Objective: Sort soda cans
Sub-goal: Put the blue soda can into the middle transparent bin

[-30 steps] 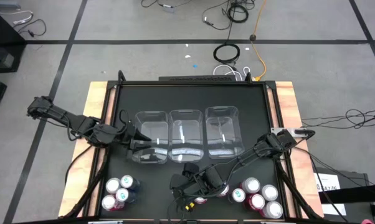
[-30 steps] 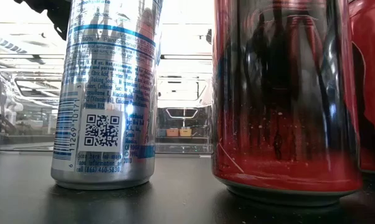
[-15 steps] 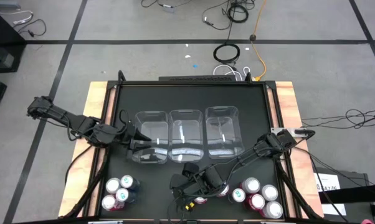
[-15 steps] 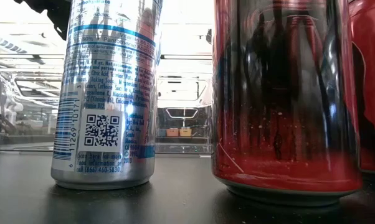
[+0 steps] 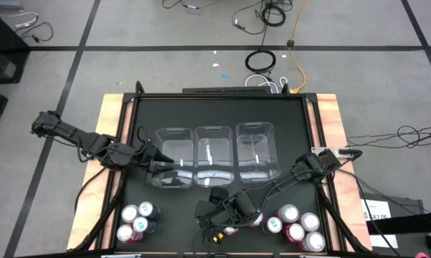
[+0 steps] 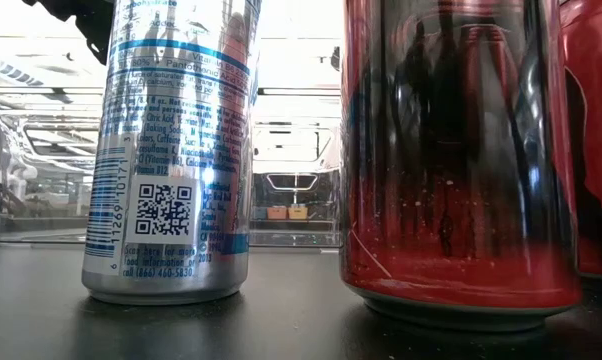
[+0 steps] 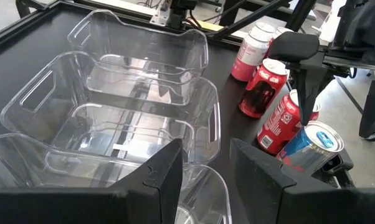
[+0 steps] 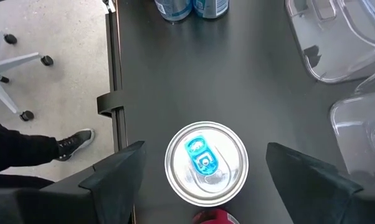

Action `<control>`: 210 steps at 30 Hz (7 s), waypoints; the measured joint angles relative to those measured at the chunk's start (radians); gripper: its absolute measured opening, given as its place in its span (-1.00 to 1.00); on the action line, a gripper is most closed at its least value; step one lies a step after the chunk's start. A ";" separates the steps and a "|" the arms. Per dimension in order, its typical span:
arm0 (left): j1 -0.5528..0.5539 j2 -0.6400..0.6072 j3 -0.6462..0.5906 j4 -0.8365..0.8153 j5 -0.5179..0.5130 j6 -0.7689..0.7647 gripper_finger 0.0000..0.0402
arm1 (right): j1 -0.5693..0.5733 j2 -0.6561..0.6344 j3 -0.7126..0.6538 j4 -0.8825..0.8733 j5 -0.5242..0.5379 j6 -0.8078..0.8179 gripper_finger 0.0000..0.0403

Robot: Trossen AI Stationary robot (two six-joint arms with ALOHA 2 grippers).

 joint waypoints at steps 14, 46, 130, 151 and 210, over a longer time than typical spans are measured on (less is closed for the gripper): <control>0.000 0.000 0.000 -0.002 0.000 0.000 -0.29 | 0.003 0.028 -0.001 0.003 -0.003 -0.028 0.60; 0.000 0.000 0.000 -0.027 0.000 0.000 -0.29 | -0.007 0.097 -0.014 -0.002 -0.001 -0.028 0.08; 0.000 -0.322 -0.001 -0.225 0.064 0.159 -0.29 | -0.610 0.007 -0.145 0.034 -0.087 -0.260 0.19; 0.000 -0.324 -0.001 -0.234 0.064 0.164 -0.29 | -0.605 0.014 -0.144 0.026 -0.087 -0.236 0.35; 0.000 -0.323 -0.001 -0.232 0.061 0.157 -0.29 | -0.585 -0.242 -0.145 -0.128 -0.081 -0.073 0.64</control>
